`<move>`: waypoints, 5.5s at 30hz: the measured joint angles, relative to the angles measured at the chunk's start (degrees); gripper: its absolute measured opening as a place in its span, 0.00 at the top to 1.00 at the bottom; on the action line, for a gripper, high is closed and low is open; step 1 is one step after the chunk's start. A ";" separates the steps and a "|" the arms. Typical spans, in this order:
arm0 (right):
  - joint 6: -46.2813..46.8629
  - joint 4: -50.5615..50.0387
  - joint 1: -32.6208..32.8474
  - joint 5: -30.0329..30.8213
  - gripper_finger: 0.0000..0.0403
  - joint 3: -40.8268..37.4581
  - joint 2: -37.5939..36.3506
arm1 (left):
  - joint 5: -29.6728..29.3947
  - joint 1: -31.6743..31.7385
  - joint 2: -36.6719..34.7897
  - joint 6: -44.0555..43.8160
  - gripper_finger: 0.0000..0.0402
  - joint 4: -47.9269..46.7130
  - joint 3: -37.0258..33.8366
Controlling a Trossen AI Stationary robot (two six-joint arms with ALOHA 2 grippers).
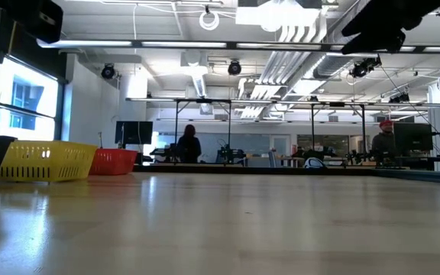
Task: Sort & place blocks by color
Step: Return to Home Position
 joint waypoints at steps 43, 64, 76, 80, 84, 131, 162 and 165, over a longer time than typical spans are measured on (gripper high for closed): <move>-14.98 23.71 -0.04 -14.16 0.40 -36.12 -44.27 | -3.62 1.83 -10.74 -0.06 0.64 4.22 -12.37; -22.43 23.23 -0.04 -14.58 0.40 -36.10 -44.14 | -1.02 17.41 -10.52 8.82 0.79 3.79 -12.35; -18.02 23.19 -0.04 -14.58 0.40 -36.10 -44.14 | -1.01 17.41 -10.52 8.78 0.79 3.81 -12.31; -17.99 23.19 -0.04 -14.58 0.40 -36.10 -44.14 | -1.03 17.41 -10.52 8.79 0.78 3.81 -12.31; -17.95 23.19 -0.04 -14.56 0.40 -36.10 -44.14 | -1.03 17.41 -10.52 8.78 0.78 3.83 -12.31; -17.95 23.17 -0.04 -14.56 0.40 -36.08 -44.14 | -1.04 17.41 -10.52 8.77 0.79 3.85 -12.31; -17.95 23.17 -0.07 -14.54 0.40 -36.08 -44.12 | -1.04 17.41 -10.52 8.76 0.78 3.85 -12.31; -17.95 23.17 -0.05 -14.54 0.40 -36.08 -44.14 | -1.04 17.39 -10.52 8.76 0.78 3.85 -12.31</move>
